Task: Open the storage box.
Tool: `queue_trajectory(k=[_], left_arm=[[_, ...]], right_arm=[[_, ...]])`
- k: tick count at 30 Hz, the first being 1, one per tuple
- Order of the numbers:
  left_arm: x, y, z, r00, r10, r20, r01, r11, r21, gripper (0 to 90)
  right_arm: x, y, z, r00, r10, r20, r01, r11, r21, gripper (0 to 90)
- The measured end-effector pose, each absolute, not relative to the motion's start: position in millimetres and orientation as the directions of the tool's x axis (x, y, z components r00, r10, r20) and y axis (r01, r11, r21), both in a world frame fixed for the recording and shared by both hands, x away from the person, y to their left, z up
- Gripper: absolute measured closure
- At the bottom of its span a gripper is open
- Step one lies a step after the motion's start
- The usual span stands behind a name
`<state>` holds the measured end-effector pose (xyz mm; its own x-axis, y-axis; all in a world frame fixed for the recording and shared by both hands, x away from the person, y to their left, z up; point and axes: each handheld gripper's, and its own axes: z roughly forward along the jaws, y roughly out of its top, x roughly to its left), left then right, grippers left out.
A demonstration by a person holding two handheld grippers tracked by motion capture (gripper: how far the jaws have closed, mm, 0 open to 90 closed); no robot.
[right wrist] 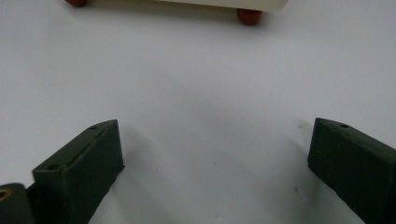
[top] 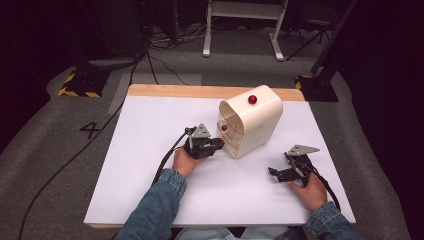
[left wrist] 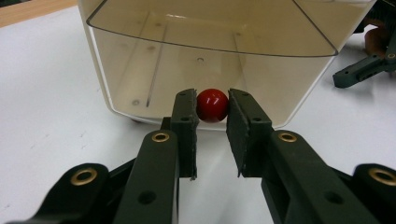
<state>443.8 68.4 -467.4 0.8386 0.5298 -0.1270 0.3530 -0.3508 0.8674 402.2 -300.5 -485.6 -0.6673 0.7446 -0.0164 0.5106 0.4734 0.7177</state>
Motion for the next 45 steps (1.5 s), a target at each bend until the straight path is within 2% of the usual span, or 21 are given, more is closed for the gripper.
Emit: queue_trajectory(k=[33, 45], left_arm=[[396, 133, -446, 0.842, 0.534, -0.071, 0.322, -0.393, 0.861, 73.4], [398, 133, -458, 0.840, 0.535, -0.092, 0.363, -0.427, 0.828, 71.0]], right_arm=[[402, -301, -486, -0.668, 0.744, -0.015, 0.511, 0.473, 0.718, 3.3], [402, -301, -486, -0.668, 0.744, -0.016, 0.511, 0.473, 0.718, 3.3]])
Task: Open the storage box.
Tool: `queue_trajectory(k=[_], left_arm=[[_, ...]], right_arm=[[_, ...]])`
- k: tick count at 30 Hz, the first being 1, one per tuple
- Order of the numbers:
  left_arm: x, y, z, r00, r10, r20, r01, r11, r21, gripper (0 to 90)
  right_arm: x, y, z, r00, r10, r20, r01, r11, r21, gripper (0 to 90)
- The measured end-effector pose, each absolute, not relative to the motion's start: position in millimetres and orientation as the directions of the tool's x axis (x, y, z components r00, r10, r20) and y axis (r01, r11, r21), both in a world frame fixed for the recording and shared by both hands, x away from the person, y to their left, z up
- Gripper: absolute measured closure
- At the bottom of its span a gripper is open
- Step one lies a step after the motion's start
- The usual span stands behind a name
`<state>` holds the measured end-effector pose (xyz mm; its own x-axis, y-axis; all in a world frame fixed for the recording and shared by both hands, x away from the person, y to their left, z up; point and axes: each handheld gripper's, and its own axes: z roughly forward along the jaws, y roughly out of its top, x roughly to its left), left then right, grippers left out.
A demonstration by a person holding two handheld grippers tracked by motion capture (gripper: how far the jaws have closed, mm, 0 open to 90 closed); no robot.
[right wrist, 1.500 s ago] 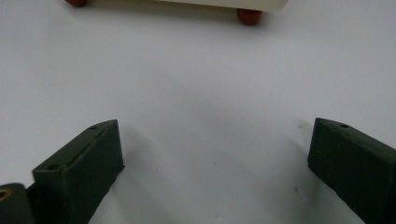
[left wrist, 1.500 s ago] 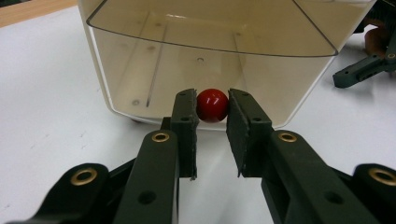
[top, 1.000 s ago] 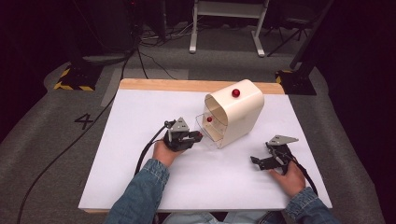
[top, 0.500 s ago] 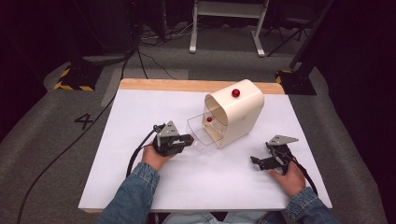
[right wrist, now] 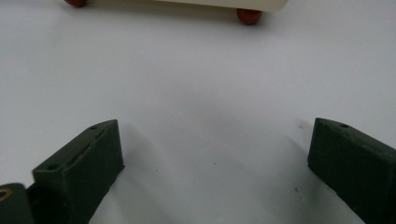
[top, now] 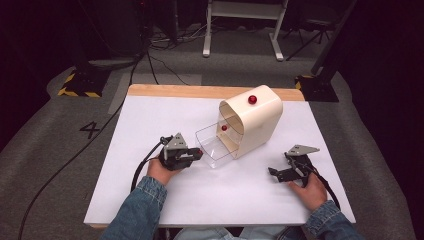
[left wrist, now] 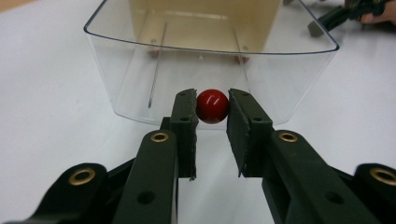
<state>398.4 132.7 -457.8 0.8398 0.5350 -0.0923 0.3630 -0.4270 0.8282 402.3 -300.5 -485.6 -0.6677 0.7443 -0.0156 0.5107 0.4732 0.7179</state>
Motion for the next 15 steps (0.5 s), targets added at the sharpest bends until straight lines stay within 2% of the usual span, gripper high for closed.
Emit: queue_trajectory(k=[3, 4, 15], left_arm=[[399.8, 132.6, -459.4, 0.842, 0.531, -0.101, 0.369, -0.429, 0.824, 66.8], [399.7, 131.5, -459.9, 0.840, 0.534, -0.095, 0.368, -0.433, 0.823, 61.8], [396.8, 133.3, -460.9, 0.843, 0.526, -0.117, 0.389, -0.444, 0.807, 49.9]], right_arm=[[402.3, -300.5, -485.6, -0.668, 0.744, -0.016, 0.511, 0.473, 0.718, 3.3], [402.3, -300.5, -485.6, -0.668, 0.744, -0.015, 0.511, 0.473, 0.718, 3.3], [402.4, -300.5, -485.6, -0.668, 0.744, -0.015, 0.511, 0.473, 0.718, 3.3]])
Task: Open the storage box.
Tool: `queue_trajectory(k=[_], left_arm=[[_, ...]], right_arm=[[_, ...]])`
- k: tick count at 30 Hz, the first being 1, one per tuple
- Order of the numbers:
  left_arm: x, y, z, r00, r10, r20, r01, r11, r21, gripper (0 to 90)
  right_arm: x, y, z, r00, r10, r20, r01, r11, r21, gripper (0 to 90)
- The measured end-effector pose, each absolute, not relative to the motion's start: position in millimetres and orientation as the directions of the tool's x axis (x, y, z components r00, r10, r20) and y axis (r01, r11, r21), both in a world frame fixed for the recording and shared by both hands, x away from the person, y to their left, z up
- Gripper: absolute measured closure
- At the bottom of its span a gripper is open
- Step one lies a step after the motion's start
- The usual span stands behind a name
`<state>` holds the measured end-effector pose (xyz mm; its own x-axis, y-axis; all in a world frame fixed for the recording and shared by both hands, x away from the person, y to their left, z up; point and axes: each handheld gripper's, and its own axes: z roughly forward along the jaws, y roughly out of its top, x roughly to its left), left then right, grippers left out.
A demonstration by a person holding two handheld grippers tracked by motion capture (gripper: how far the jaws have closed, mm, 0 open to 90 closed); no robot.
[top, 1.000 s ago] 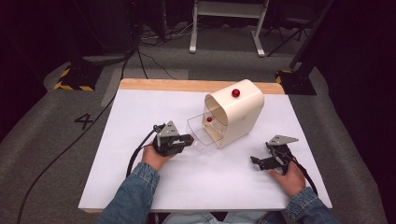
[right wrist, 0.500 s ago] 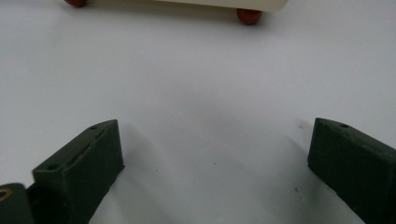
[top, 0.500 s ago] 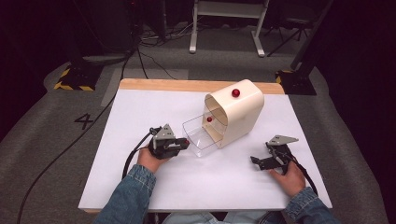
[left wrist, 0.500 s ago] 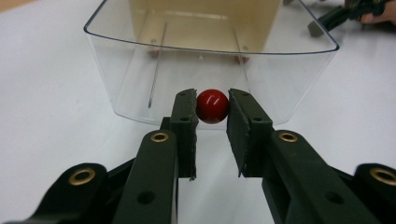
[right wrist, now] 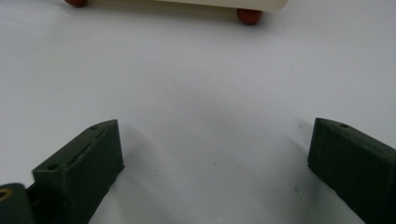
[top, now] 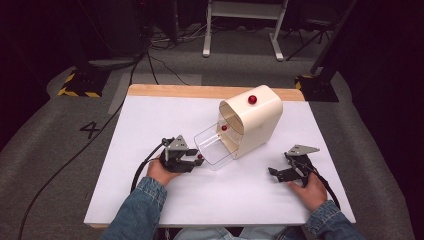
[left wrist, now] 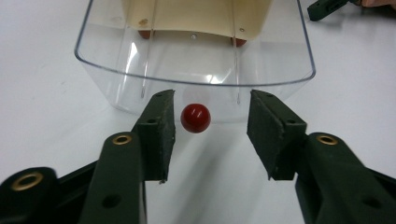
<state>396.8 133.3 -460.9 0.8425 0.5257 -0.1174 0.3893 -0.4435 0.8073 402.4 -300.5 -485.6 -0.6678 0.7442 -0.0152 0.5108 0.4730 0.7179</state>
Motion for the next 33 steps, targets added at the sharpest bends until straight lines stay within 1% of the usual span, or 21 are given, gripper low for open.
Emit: queue_trajectory(k=[6, 7, 11, 14, 16, 26, 29, 33], left_arm=[[390, 140, -451, 0.837, 0.535, -0.119, 0.381, -0.412, 0.828, 48.2], [389, 141, -445, 0.838, 0.534, -0.109, 0.364, -0.399, 0.842, 48.2], [389, 142, -434, 0.838, 0.536, -0.099, 0.345, -0.381, 0.858, 48.3], [389, 141, -425, 0.836, 0.534, -0.126, 0.348, -0.339, 0.874, 48.3], [391, 141, -420, 0.835, 0.535, -0.126, 0.342, -0.327, 0.881, 48.4], [405, 127, -391, 0.837, 0.533, -0.124, 0.321, -0.294, 0.901, 49.0], [408, 123, -387, 0.838, 0.533, -0.122, 0.313, -0.286, 0.906, 48.8], [417, 108, -384, 0.836, 0.532, -0.132, 0.314, -0.269, 0.910, 48.7]], right_arm=[[402, -301, -486, -0.667, 0.745, -0.014, 0.512, 0.472, 0.718, 3.3], [402, -301, -486, -0.668, 0.744, -0.015, 0.511, 0.473, 0.718, 3.3], [402, -301, -486, -0.667, 0.745, -0.014, 0.512, 0.472, 0.718, 3.3], [402, -300, -486, -0.667, 0.745, -0.014, 0.512, 0.472, 0.718, 3.3], [402, -301, -486, -0.668, 0.744, -0.015, 0.511, 0.473, 0.718, 3.3], [402, -300, -486, -0.667, 0.745, -0.016, 0.511, 0.473, 0.718, 3.3], [402, -300, -486, -0.667, 0.745, -0.016, 0.511, 0.473, 0.718, 3.3], [402, -300, -486, -0.667, 0.745, -0.016, 0.511, 0.473, 0.718, 3.3]])
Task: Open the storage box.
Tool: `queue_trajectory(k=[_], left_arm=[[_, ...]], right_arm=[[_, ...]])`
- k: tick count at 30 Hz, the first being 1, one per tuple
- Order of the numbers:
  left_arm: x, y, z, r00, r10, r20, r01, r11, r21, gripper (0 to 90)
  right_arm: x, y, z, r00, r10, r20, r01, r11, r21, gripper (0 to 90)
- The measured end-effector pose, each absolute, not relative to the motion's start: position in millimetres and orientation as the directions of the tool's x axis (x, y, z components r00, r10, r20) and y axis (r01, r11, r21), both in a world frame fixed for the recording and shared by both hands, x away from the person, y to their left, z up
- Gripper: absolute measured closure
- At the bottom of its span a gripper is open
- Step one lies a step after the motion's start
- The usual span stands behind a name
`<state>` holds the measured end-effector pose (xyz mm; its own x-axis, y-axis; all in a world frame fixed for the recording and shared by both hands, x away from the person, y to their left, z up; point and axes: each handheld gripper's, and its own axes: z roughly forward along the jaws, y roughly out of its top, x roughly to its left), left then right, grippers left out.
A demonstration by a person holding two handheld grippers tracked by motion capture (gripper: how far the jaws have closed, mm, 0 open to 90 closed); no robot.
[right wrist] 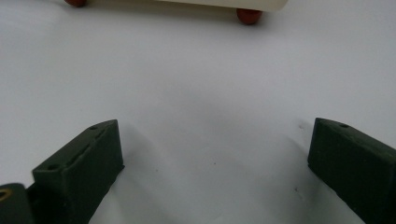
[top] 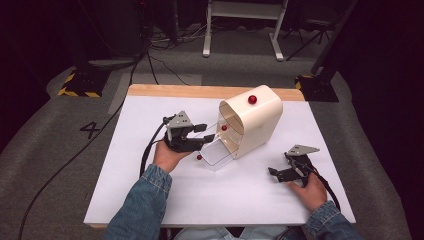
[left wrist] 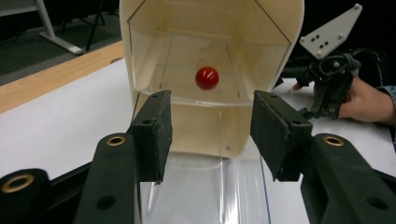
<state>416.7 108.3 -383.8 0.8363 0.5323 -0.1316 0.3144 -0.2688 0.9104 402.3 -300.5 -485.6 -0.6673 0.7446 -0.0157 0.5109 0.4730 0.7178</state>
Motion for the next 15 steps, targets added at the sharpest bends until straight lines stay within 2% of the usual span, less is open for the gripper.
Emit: queue_trajectory(k=[11, 15], left_arm=[[435, 82, -393, 0.831, 0.540, -0.136, 0.326, -0.274, 0.905, 50.3], [439, 76, -397, 0.825, 0.548, -0.137, 0.331, -0.272, 0.904, 54.4]], right_arm=[[402, -301, -486, -0.668, 0.744, -0.015, 0.511, 0.473, 0.718, 3.3], [403, -301, -486, -0.667, 0.745, -0.014, 0.512, 0.472, 0.718, 3.3]])
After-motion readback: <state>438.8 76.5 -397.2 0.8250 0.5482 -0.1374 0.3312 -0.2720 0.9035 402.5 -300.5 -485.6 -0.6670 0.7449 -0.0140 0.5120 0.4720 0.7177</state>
